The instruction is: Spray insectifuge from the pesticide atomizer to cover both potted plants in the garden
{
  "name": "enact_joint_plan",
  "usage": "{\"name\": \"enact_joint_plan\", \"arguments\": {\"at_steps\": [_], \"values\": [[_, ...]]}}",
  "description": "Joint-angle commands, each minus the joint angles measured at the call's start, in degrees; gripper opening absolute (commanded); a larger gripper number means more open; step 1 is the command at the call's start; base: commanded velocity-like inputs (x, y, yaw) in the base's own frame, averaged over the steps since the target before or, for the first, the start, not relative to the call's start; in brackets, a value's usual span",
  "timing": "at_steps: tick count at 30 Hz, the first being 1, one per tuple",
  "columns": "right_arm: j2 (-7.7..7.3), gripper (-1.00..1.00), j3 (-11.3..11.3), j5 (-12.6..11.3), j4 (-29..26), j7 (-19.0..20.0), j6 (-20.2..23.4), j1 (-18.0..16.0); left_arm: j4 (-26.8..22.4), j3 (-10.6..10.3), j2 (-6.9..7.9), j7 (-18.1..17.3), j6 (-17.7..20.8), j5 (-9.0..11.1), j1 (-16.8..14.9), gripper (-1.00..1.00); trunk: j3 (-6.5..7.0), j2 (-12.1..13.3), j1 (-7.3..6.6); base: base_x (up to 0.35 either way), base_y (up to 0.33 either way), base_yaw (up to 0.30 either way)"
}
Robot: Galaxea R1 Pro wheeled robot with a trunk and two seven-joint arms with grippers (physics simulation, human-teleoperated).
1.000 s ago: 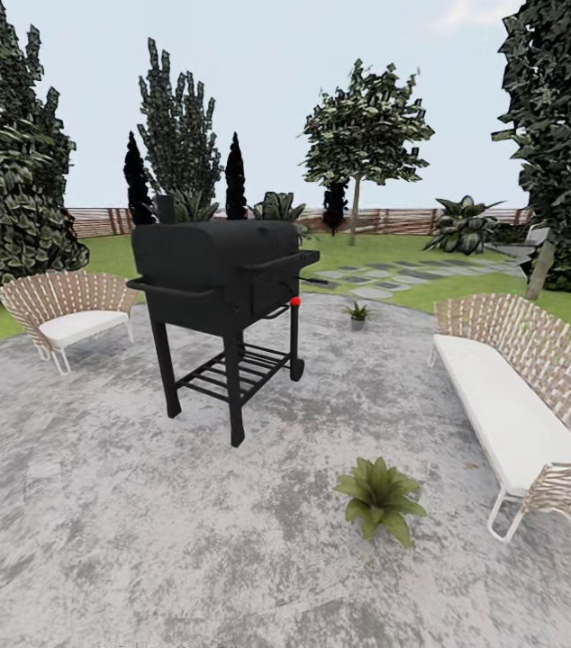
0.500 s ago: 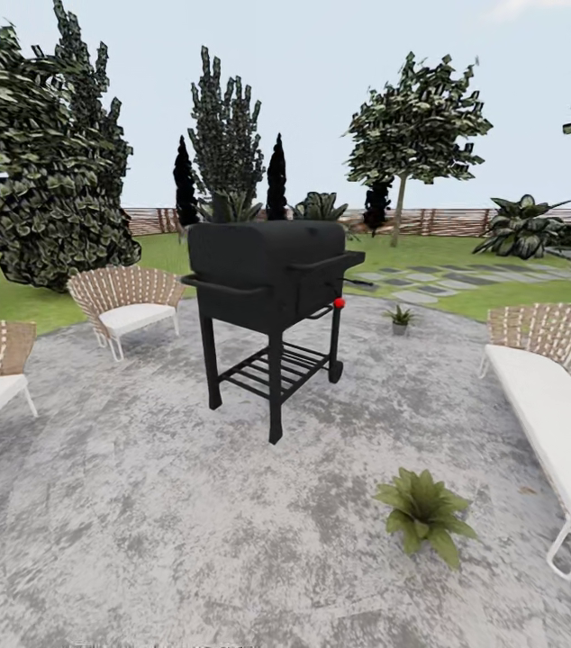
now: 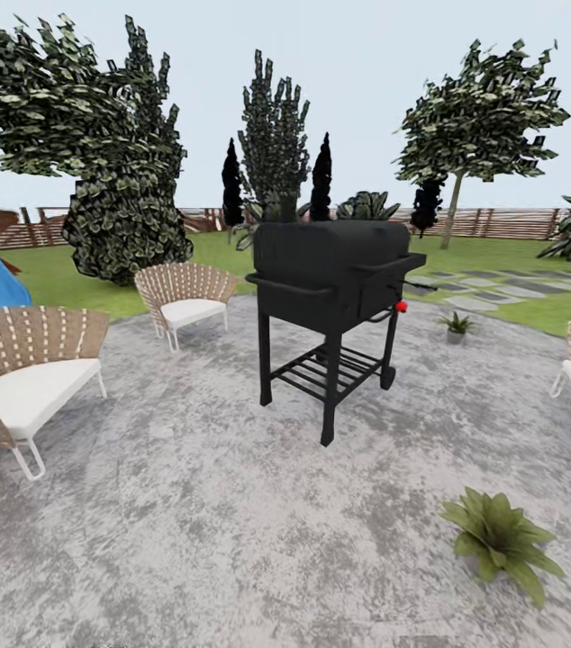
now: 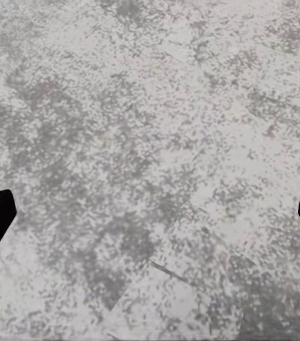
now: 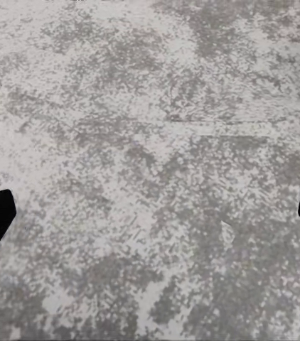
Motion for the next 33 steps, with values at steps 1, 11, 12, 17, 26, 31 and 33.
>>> {"name": "enact_joint_plan", "arguments": {"at_steps": [1, 11, 12, 17, 26, 31, 33], "values": [[0.00, 1.00, 0.00, 0.04, 0.00, 0.02, -0.15, -0.02, 0.01, -0.07, -0.01, -0.06, -0.17, 0.39, -0.11, 1.00, -0.08, -0.03, 0.01, 0.153, 0.298, 0.277], [0.07, 1.00, -0.05, -0.36, -3.50, 0.01, -0.12, -0.03, -1.54, -0.26, -0.56, 0.03, -0.20, 0.26, -1.42, 1.00, -0.46, -0.03, 0.01, 0.261, 0.226, 0.270], [0.07, 1.00, -0.08, -0.39, -4.44, 0.04, -0.11, -0.03, -1.42, -0.34, -0.47, 0.03, -0.21, 0.10, -1.37, 1.00, -0.51, -0.03, 0.01, 0.307, 0.161, 0.258], [0.08, 1.00, -0.05, -0.22, -5.28, 0.09, -0.10, -0.03, -1.16, -0.85, -0.10, -0.05, -0.27, -0.29, -0.98, 1.00, -0.75, -0.03, 0.01, 0.326, 0.079, 0.254], [0.07, 1.00, 0.08, -0.01, -2.69, 0.10, -0.10, -0.03, -1.11, -0.45, 0.04, -0.06, -0.23, 0.16, -0.98, 1.00, -1.23, -0.03, 0.01, 0.335, 0.009, 0.236], [0.07, 1.00, 0.10, 0.01, -2.48, 0.10, -0.10, -0.03, -1.07, -0.57, 0.02, -0.06, -0.24, -0.08, -1.01, 1.00, -1.51, -0.03, 0.01, 0.336, 0.000, 0.226], [0.08, 1.00, 0.08, 0.03, -2.46, 0.10, -0.10, -0.03, -1.04, -0.65, -0.03, -0.06, -0.24, -0.13, -1.01, 1.00, -1.62, -0.03, 0.01, 0.336, 0.000, 0.225]]}}
